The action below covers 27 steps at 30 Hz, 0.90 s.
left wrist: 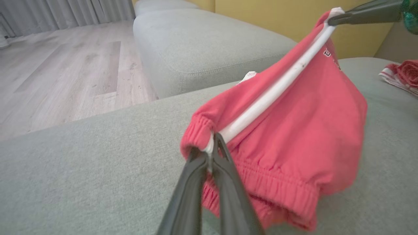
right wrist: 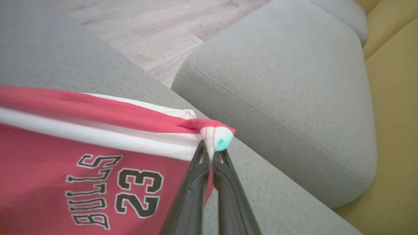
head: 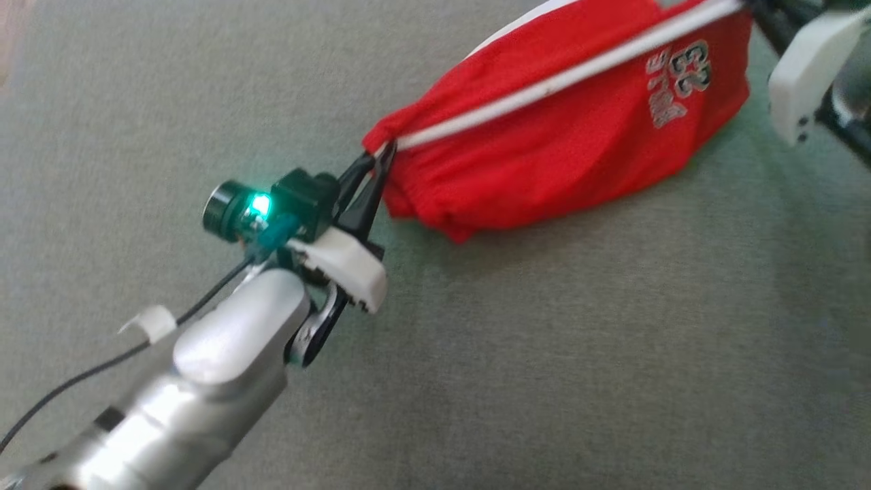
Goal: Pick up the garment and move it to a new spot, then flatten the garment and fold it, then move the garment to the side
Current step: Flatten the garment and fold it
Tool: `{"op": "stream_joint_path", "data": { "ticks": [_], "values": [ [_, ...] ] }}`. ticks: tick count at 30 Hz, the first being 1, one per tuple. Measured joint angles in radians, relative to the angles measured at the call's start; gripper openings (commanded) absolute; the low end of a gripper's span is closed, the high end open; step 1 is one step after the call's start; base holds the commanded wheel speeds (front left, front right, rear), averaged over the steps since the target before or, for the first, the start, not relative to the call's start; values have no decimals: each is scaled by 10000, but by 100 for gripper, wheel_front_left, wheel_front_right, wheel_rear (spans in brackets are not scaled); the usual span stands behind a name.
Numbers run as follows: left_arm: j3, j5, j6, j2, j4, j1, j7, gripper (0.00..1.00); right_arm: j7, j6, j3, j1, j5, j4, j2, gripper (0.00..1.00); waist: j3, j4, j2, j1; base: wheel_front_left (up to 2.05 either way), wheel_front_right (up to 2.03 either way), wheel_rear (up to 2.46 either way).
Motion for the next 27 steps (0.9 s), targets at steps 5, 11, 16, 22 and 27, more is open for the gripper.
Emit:
{"op": "stream_joint_path", "data": {
  "ticks": [5,11,16,22,27],
  "values": [
    [31,4,-23,-539,656,-691,-171,0,-374,0,236,-987,-328,949,188,0,575,385,0,0,0,0,0],
    [56,2,-286,-1047,1452,-1101,-424,0,-529,0,832,-1496,-370,1906,376,0,1136,813,0,0,0,0,0],
    [44,0,-374,-1381,2038,-1244,-608,41,-1012,0,1143,-1797,-339,2520,564,100,1426,1012,0,-1,0,0,0],
    [107,-15,-347,-1432,2627,-1541,-614,100,-1873,0,980,-2521,-502,3417,696,100,1629,942,0,-2,0,0,0],
    [278,-12,-165,-1450,2809,-1565,-974,100,-2767,0,376,-2858,-537,4109,727,100,1468,794,0,-4,0,0,0]
  ]
}}
